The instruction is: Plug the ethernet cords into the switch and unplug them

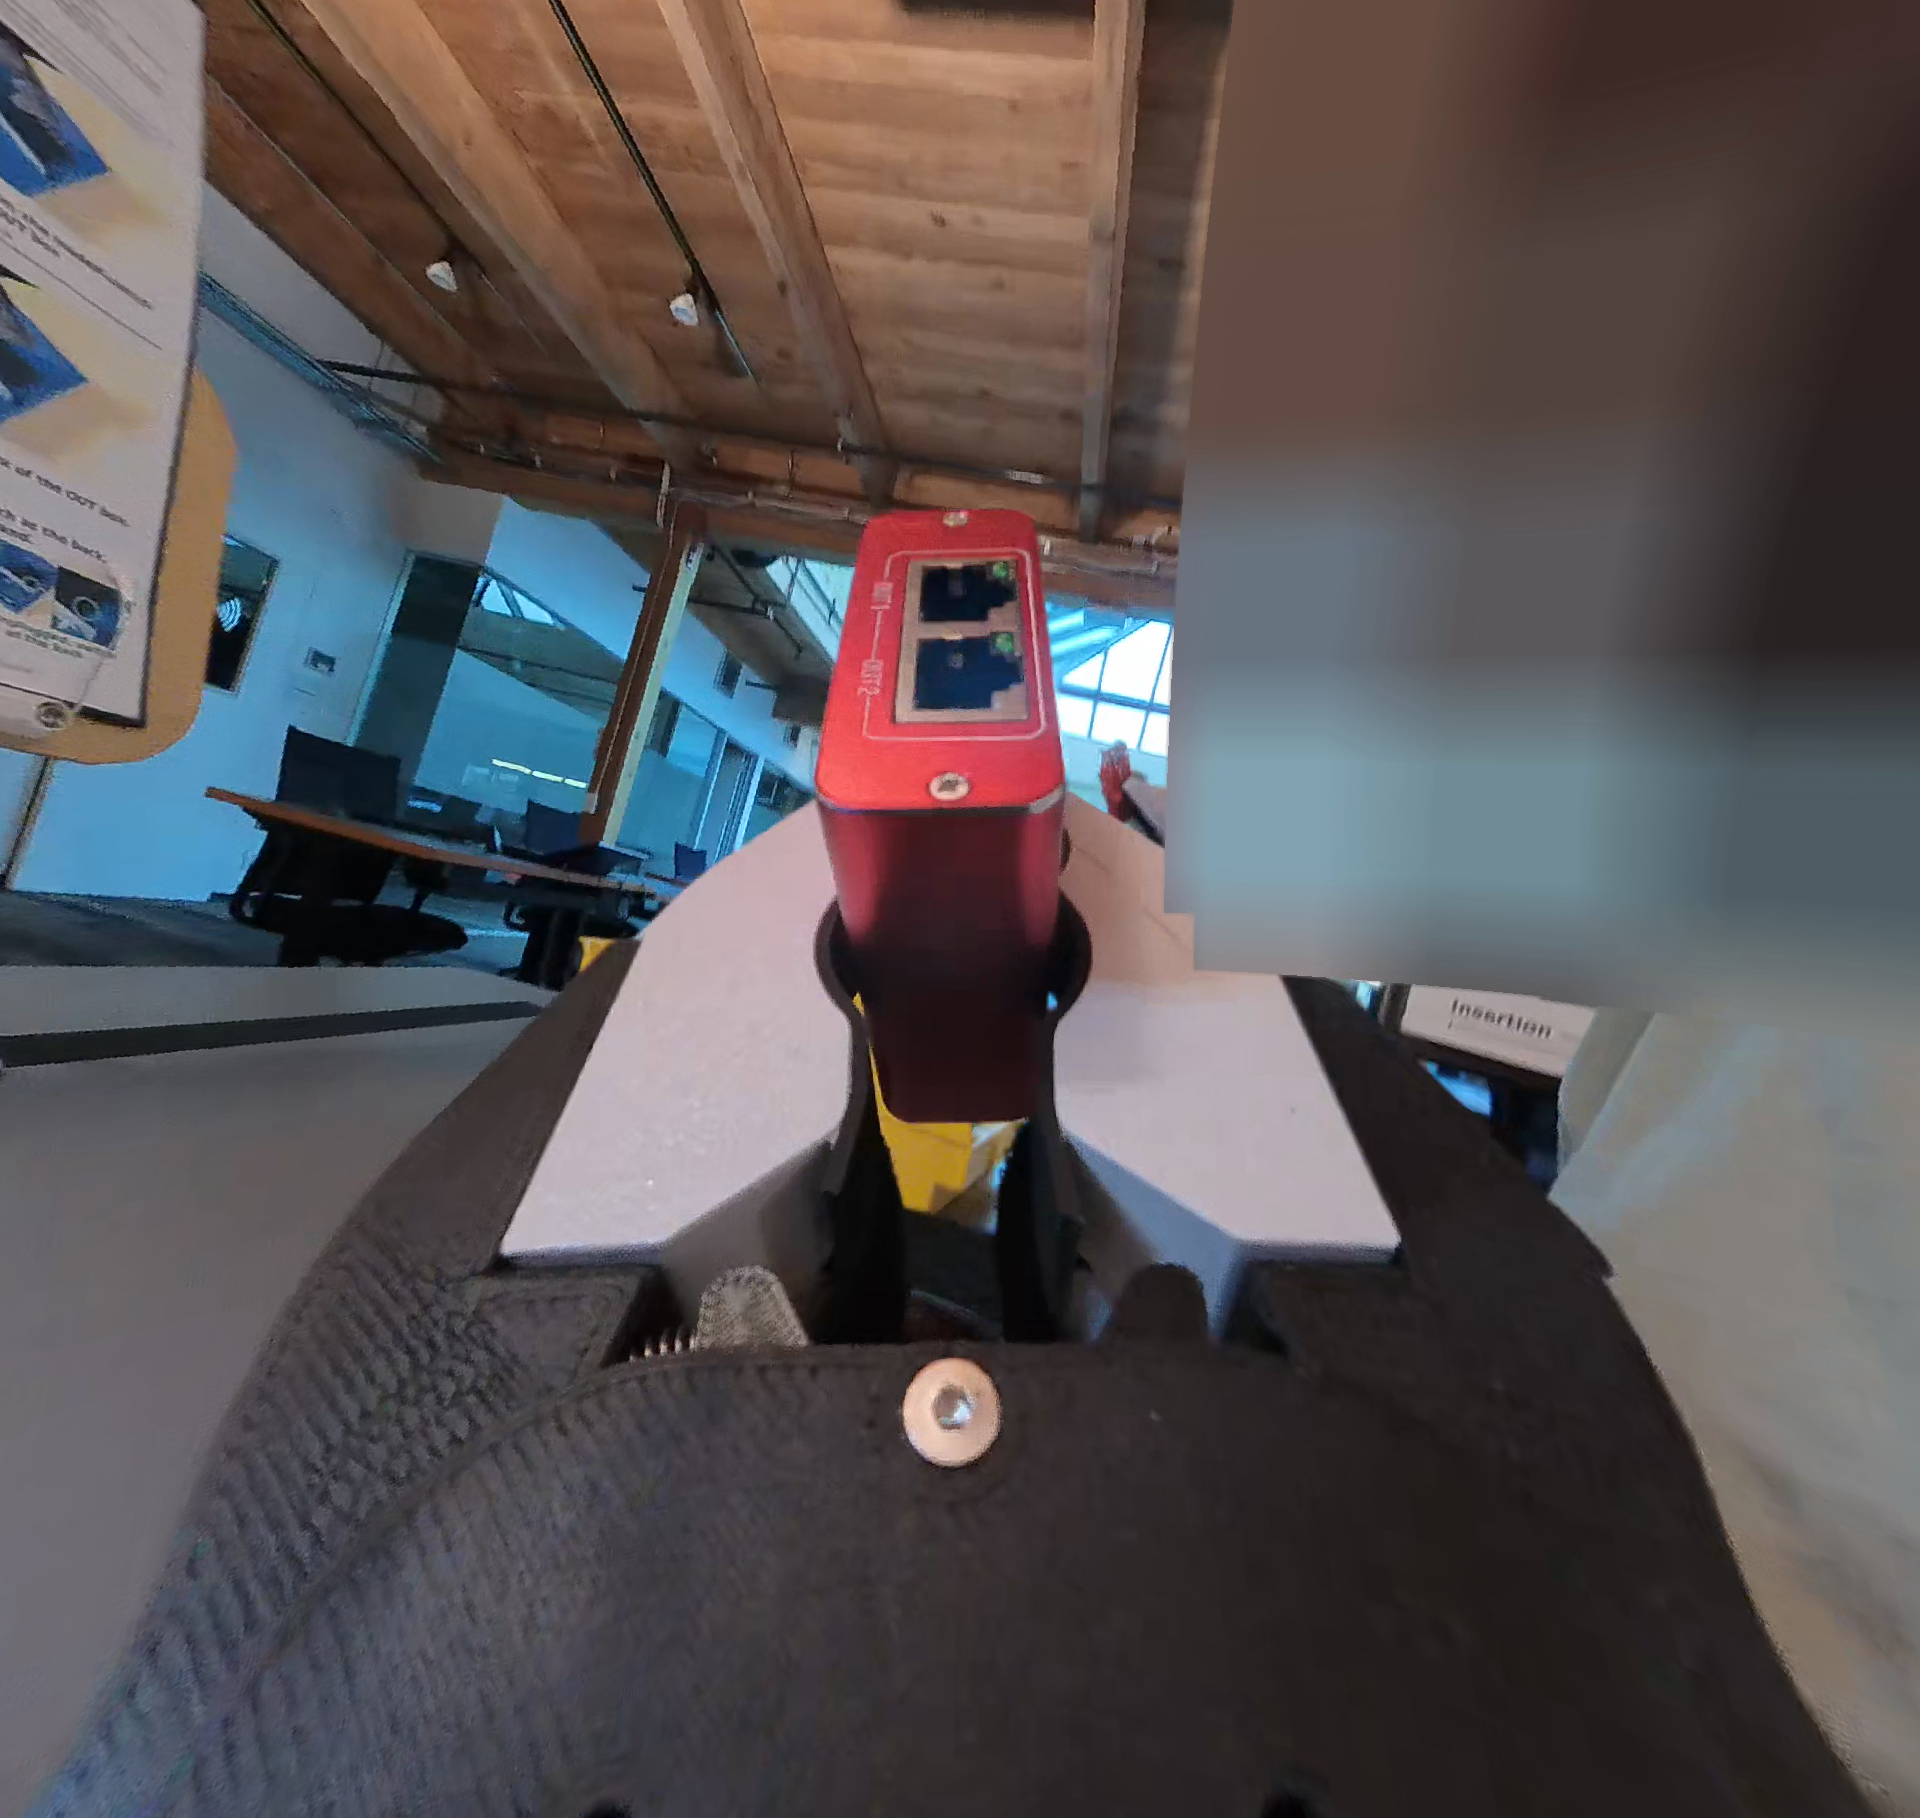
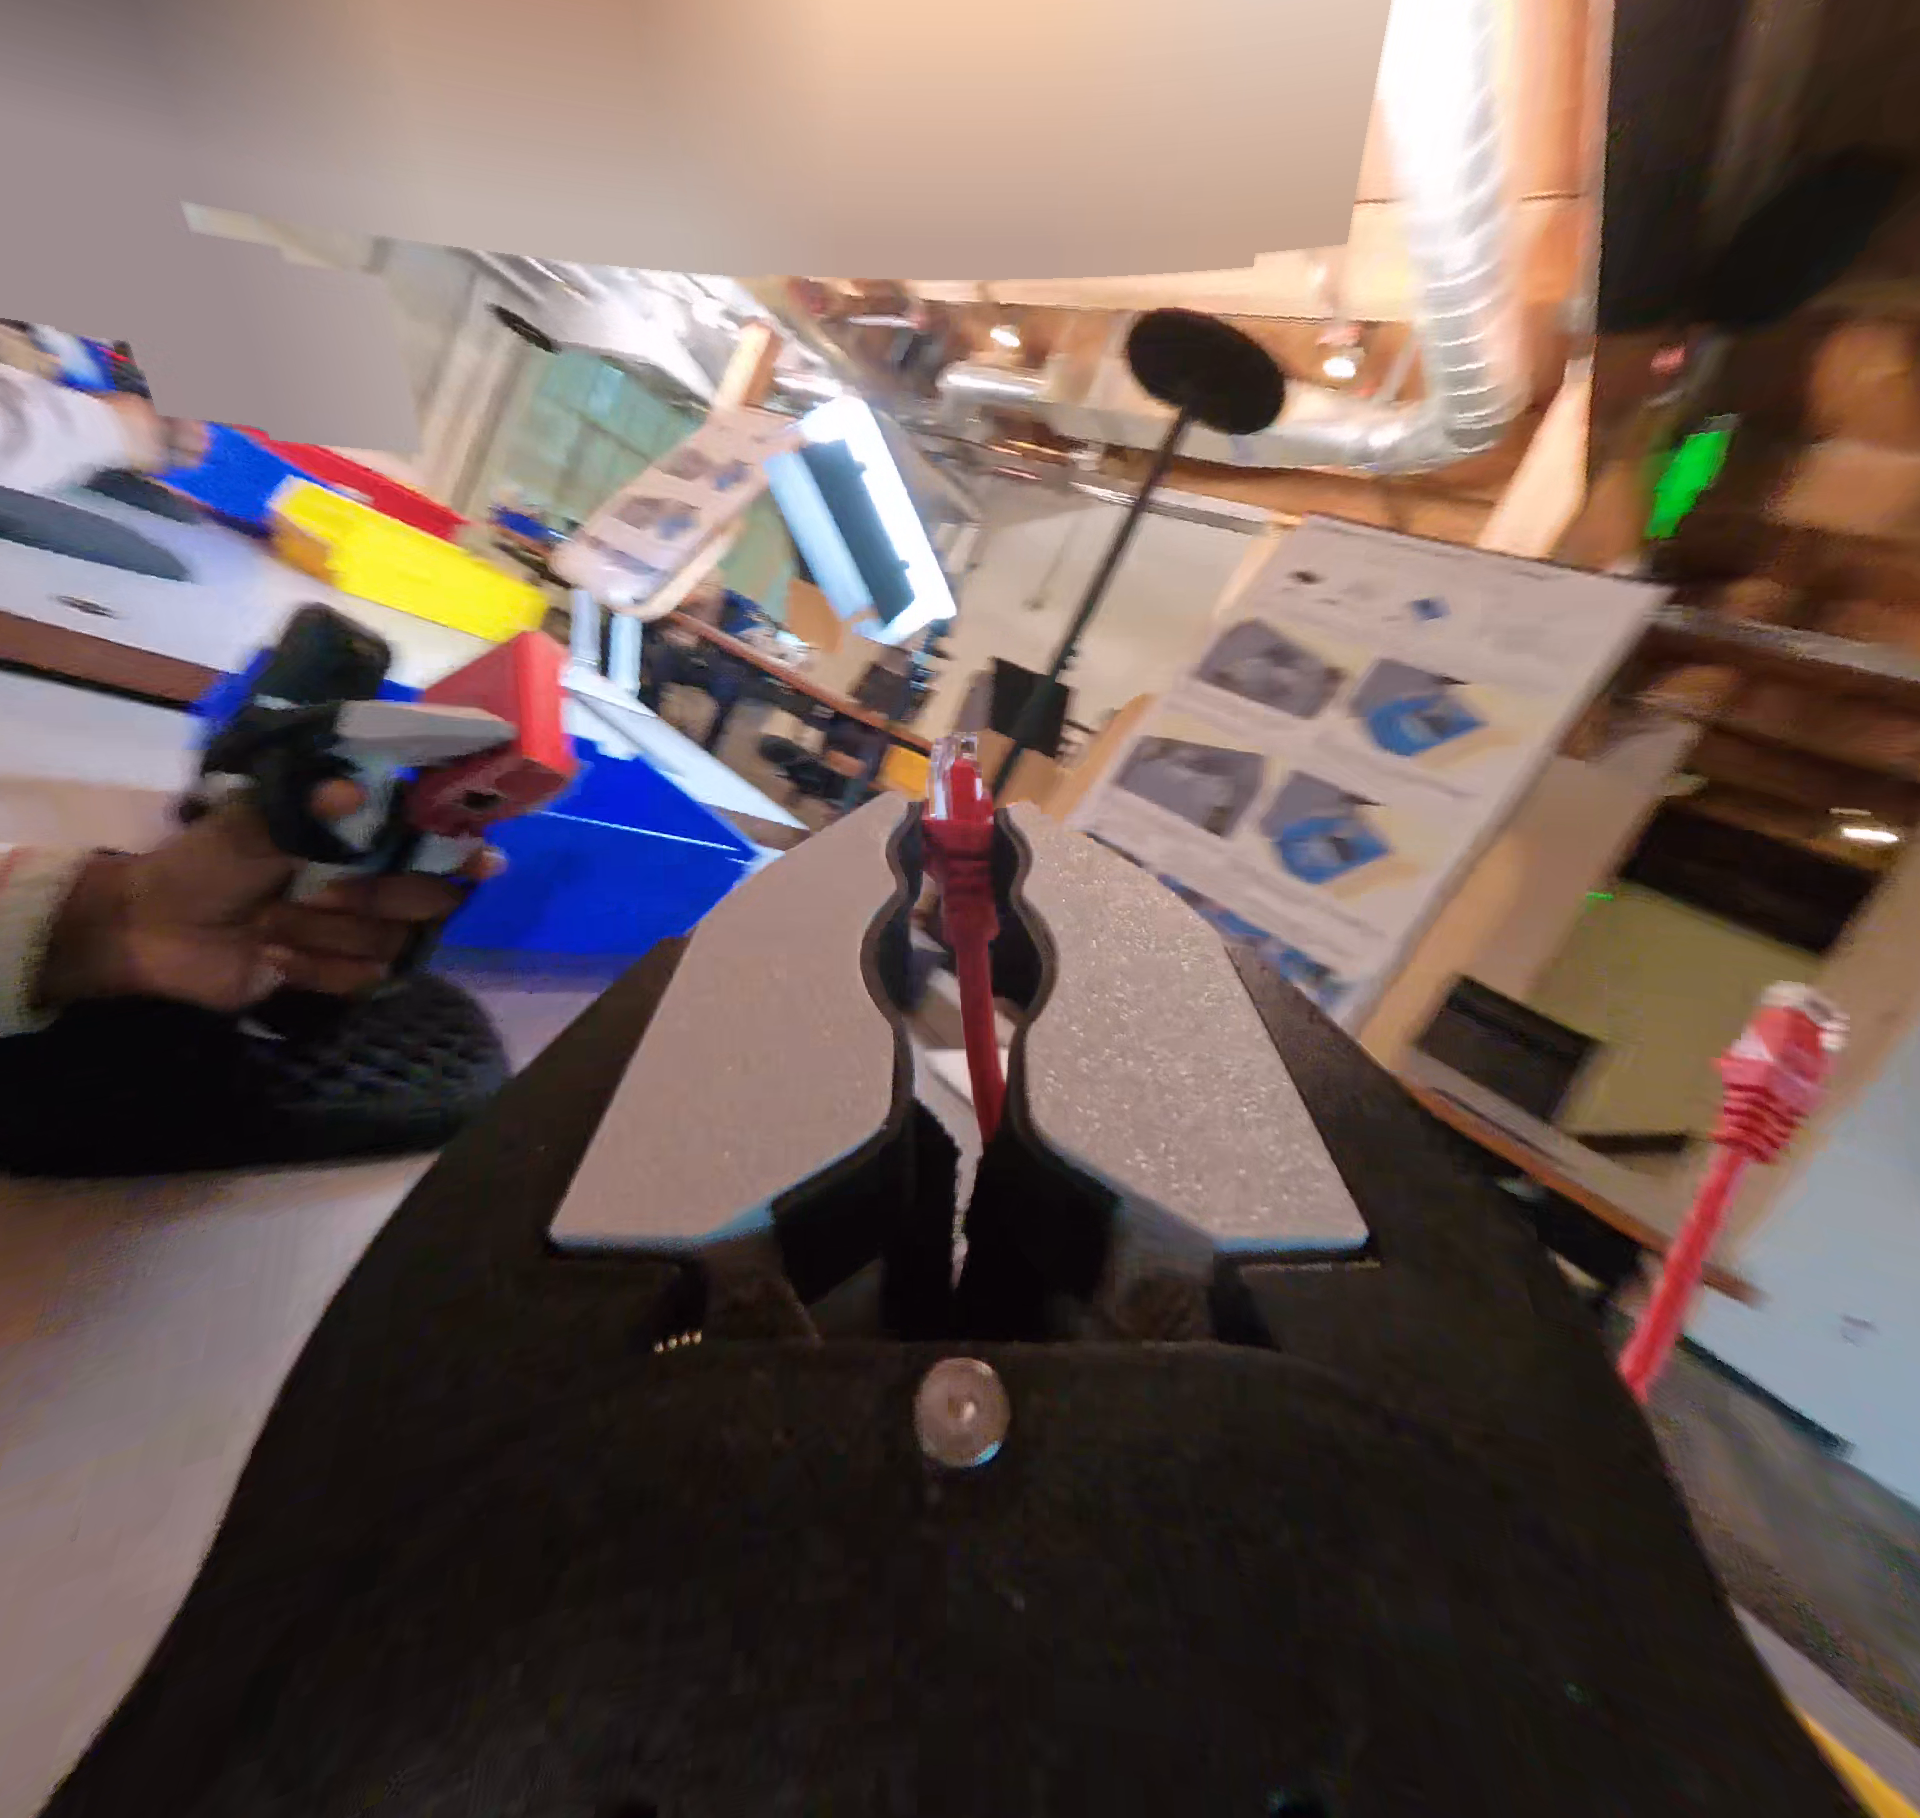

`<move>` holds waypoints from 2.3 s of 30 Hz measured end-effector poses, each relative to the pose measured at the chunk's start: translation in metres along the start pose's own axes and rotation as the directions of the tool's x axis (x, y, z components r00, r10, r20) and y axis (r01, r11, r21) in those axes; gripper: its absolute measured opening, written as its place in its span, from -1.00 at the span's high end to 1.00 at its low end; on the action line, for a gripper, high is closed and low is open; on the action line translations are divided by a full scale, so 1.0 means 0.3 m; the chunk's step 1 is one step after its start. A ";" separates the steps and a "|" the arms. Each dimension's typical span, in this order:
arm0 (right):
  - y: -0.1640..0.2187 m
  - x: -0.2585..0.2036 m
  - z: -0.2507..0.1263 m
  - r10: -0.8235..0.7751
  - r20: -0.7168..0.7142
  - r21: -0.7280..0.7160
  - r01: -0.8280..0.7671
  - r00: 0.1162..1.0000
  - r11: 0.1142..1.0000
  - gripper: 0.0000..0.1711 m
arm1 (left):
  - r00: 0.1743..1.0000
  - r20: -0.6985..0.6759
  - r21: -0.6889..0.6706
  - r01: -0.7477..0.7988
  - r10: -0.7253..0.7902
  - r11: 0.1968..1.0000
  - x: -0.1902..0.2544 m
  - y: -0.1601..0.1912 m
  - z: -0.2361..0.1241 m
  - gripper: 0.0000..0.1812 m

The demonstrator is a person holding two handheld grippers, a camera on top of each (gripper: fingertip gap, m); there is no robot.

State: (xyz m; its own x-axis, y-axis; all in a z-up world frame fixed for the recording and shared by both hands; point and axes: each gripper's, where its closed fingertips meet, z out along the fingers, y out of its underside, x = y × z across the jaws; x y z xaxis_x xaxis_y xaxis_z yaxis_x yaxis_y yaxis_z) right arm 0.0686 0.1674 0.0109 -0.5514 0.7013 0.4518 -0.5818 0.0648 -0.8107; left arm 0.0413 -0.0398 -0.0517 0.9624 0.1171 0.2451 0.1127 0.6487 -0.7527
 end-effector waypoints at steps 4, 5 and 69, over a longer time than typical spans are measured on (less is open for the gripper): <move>0.110 0.193 -0.133 -0.043 -0.213 -0.213 -0.003 0.976 0.977 0.85 | 0.999 0.008 0.064 0.043 -0.044 0.997 -0.013 -0.036 -0.018 0.67; 0.170 0.229 -0.168 -0.049 -0.257 -0.290 -0.028 0.965 0.957 0.85 | 0.999 0.014 0.056 0.042 -0.043 0.998 -0.016 -0.032 -0.017 0.68; 0.238 -0.169 0.155 0.269 0.241 -0.374 -0.167 0.933 0.912 0.68 | 0.960 -0.037 -0.543 -0.253 0.278 0.801 0.007 0.332 0.046 -0.13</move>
State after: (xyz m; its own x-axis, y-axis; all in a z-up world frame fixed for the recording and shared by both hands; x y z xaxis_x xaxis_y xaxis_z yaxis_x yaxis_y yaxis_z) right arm 0.0272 0.1033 -0.0526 -0.8145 0.5007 0.2931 -0.2156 0.2077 -0.9541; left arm 0.0510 0.0355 -0.1177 0.9643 0.2648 0.0037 -0.0186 0.0816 -0.9965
